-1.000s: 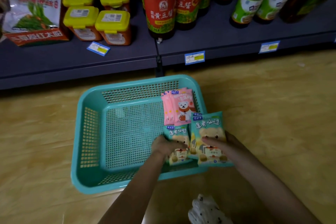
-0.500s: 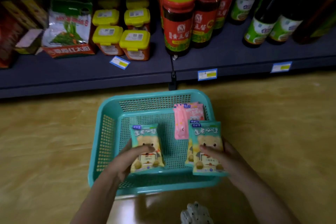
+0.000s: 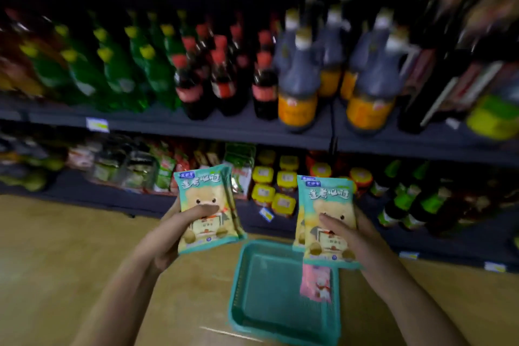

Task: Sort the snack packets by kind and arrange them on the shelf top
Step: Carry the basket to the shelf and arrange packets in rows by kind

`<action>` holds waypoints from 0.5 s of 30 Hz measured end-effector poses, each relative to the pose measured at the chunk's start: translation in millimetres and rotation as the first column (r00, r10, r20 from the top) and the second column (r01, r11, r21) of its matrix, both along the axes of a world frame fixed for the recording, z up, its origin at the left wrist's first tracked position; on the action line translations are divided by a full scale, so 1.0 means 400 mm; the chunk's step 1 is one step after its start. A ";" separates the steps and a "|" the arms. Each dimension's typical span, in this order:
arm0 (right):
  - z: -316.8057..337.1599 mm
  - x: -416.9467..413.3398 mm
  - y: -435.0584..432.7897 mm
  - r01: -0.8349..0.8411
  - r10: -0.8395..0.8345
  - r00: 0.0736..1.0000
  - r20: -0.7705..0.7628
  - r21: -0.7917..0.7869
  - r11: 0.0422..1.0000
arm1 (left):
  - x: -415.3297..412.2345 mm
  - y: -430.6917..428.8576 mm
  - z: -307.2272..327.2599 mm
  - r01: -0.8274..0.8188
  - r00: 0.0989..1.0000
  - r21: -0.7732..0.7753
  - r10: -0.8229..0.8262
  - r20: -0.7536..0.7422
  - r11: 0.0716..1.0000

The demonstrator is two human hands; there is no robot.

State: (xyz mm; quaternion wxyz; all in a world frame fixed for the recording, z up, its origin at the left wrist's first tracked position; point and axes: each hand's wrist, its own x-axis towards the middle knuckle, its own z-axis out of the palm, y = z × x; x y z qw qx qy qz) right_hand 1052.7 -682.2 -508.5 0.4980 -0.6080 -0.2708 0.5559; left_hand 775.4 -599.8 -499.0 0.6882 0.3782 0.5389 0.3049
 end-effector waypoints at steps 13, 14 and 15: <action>0.947 -0.254 0.103 -0.168 0.153 0.985 0.077 0.268 0.949 | -0.306 -0.038 1.007 -0.119 0.987 0.328 0.148 -0.066 0.937; 0.976 -0.282 0.112 -0.183 0.165 0.982 0.087 0.285 0.941 | -0.335 -0.035 1.031 -0.124 0.984 0.345 0.159 -0.075 0.930; 1.000 -0.309 0.120 -0.197 0.177 0.980 0.094 0.298 0.934 | -0.361 -0.033 1.050 -0.132 0.983 0.343 0.167 -0.074 0.930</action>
